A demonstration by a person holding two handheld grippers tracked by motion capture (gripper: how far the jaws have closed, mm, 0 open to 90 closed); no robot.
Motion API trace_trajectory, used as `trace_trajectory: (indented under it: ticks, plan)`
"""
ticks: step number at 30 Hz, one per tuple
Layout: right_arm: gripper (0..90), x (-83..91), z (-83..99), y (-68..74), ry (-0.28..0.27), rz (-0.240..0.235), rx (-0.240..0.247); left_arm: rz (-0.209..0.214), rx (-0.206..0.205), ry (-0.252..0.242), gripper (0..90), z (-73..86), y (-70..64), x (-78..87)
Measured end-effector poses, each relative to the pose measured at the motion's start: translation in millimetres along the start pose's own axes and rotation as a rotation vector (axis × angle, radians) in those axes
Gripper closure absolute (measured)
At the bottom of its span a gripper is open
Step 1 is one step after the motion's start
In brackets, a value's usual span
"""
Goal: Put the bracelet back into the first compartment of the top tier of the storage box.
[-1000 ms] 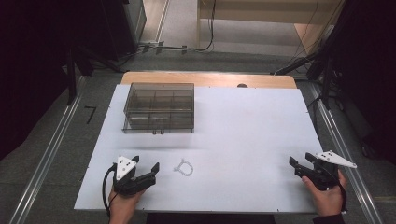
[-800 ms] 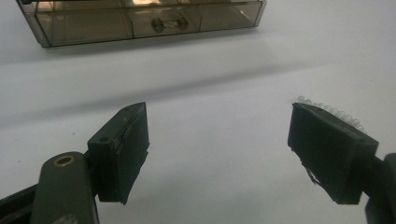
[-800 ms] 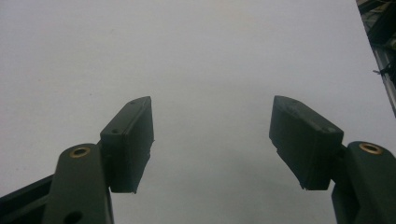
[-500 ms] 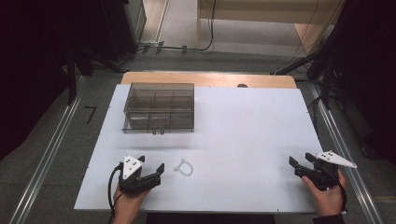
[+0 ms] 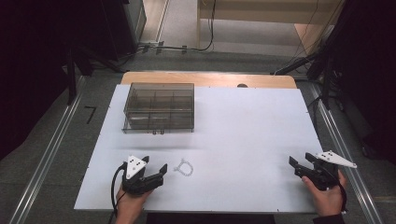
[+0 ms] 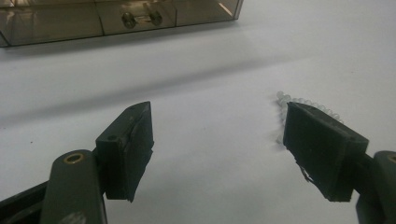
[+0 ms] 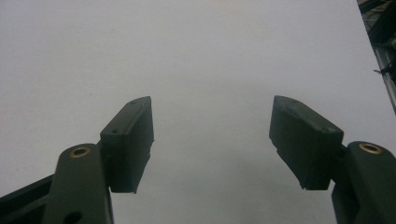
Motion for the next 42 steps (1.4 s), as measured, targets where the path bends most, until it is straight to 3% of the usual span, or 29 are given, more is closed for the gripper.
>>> trace_trajectory:
  ticks: [13, 42]
  plan:
    - [29.0, -0.2, 0.1, -0.1, 0.004, -0.001, -0.001, 0.019, -0.013, 0.016, 25.7, -0.5, -5.7, -4.7]
    - [29.0, 0.2, 0.0, 0.0, 0.006, -0.003, -0.007, 0.096, -0.077, 0.066, 40.3, -0.5, -18.6, -14.9]
Point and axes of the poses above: each handheld gripper's, and its own axes: x roughly backward along the jaws, z roughly out of its underside, y roughly to its left, the point moved 2 cm from there along -x, roughly forward along the jaws, and after that the axes turned 7 degrees about y, right-handed, at the moved point
